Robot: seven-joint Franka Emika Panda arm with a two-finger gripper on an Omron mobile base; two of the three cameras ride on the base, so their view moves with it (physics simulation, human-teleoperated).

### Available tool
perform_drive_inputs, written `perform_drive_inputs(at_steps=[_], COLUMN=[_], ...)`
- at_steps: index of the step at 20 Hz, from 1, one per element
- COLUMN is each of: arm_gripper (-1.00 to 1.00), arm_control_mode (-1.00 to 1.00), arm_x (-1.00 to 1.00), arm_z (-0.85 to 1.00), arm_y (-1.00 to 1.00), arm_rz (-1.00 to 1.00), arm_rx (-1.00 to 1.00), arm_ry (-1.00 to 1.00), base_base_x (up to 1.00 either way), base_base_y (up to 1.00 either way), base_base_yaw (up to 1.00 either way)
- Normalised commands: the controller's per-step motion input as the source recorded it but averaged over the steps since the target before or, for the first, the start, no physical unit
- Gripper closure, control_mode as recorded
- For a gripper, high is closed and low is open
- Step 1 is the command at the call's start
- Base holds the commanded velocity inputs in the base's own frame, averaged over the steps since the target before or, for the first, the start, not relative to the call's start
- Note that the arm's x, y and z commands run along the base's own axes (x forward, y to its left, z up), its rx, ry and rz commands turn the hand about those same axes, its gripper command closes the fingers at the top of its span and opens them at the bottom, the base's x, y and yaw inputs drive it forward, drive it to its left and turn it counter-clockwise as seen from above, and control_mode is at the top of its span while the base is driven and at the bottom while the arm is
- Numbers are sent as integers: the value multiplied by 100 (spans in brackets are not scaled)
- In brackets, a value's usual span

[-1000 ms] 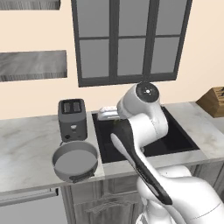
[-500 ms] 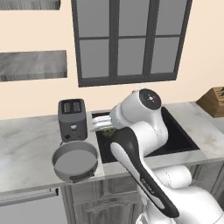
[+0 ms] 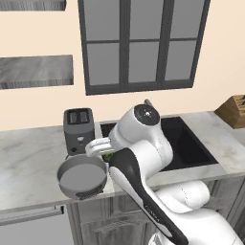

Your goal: Dump the broccoli from the pot into the sink. Then turn on the water and wash the broccoli. Then turn off the water and put the broccoli back in the pot.

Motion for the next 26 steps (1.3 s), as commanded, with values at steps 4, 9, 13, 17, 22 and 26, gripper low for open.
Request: perform_drive_inputs(at_steps=[4,9,13,17,22,26], arm_gripper=[100,100,100,100,100,100], arm_control_mode=[-100,-100,-100,-100,-100,-100], arm_x=[0,0,0,7,37,40], arm_z=[-37,-40,-32,-18,-14,-13], arm_y=[5,17,31,31,18,4], arm_rz=[0,0,0,0,-1,0], arm_rx=[-2,0,-1,-3,-4,-2], arm_ry=[16,15,6,0,0,5], base_base_x=[0,0,0,0,0,0], base_base_y=[0,0,0,0,0,0], base_base_yaw=[0,0,0,0,0,0])
